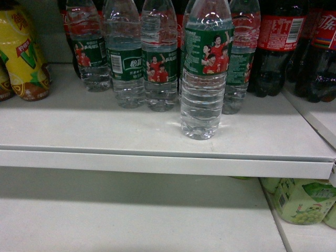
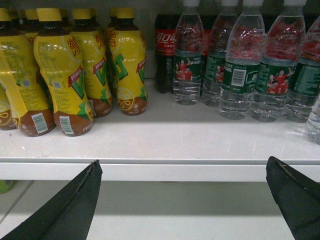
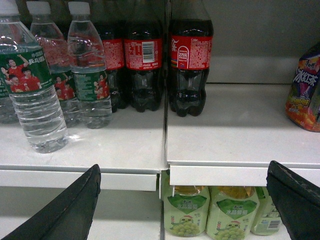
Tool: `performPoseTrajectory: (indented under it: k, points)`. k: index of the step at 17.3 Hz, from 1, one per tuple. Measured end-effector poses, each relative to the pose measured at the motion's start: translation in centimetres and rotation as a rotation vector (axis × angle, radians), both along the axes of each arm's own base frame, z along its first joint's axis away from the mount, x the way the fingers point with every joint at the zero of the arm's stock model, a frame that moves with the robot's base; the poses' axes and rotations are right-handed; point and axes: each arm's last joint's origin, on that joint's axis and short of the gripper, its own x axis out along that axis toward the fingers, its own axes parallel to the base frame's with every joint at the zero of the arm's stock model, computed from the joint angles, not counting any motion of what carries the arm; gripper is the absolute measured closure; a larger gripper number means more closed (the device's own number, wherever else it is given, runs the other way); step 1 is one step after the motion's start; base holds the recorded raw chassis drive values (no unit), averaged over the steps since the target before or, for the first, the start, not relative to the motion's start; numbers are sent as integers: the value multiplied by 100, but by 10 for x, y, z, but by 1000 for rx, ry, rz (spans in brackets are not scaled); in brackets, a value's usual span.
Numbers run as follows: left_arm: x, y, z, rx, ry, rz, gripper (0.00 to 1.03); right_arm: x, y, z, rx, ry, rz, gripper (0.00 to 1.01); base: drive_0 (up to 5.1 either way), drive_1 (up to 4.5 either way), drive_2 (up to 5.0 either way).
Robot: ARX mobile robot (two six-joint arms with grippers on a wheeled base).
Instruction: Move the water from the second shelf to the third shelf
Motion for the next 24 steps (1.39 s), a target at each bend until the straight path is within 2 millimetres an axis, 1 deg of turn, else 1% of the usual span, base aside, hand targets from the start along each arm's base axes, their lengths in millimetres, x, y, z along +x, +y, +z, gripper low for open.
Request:
performPoseTrajectory:
  k: [24]
  points:
    - [0, 0, 0, 0, 0, 0, 5, 0, 0, 0, 0, 0, 0, 3, 0, 0, 0]
